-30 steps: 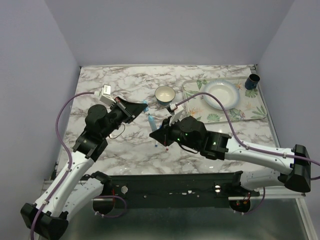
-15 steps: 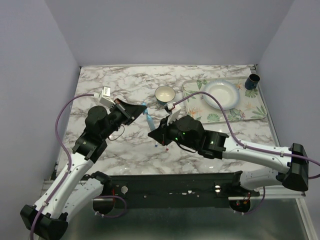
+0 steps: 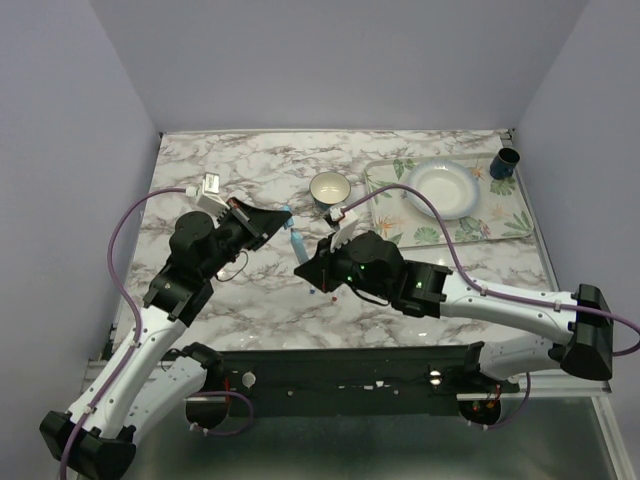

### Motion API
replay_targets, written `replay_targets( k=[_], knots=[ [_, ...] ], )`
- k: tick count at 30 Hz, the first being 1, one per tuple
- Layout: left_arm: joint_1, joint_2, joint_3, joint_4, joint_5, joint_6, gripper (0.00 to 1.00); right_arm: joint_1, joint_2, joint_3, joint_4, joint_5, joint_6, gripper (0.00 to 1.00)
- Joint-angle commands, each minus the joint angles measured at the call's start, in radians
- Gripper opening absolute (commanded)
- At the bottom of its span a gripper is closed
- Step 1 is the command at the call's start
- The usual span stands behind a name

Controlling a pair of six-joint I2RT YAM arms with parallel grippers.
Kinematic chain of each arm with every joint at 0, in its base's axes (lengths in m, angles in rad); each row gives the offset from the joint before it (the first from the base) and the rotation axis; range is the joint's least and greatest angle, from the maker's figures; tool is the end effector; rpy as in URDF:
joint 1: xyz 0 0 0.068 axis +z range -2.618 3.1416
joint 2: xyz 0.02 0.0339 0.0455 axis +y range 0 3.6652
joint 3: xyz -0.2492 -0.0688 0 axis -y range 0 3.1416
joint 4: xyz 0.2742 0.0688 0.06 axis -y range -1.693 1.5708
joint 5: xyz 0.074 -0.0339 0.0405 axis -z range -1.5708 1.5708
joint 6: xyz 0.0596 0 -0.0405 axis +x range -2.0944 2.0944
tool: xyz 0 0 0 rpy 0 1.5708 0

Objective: Insert the pens into the pen caps

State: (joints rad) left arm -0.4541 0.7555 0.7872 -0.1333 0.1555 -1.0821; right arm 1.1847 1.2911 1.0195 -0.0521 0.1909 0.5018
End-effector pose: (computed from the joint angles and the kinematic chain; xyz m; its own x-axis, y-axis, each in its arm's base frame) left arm 0.2143 -0.1149 0.3395 -0.5477 -0.7033 -0.4532 0.1880 0.4244 -0.8858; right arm 0.1449 0.3265 0.2951 -0.5099 -0.0003 -0.8602 -0.6804 0.6120 0.4031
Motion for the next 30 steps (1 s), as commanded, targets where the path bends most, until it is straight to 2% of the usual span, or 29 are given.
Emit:
replay_targets(
  k=[1,30],
  knots=[
    [-0.006,-0.010,0.026,-0.006,-0.020,0.014,0.00,0.007,0.017,0.027,0.021,-0.016,0.007,0.01],
    [-0.009,-0.076,-0.025,-0.060,0.024,0.068,0.00,0.007,0.068,0.105,-0.017,0.038,0.012,0.01]
  ],
)
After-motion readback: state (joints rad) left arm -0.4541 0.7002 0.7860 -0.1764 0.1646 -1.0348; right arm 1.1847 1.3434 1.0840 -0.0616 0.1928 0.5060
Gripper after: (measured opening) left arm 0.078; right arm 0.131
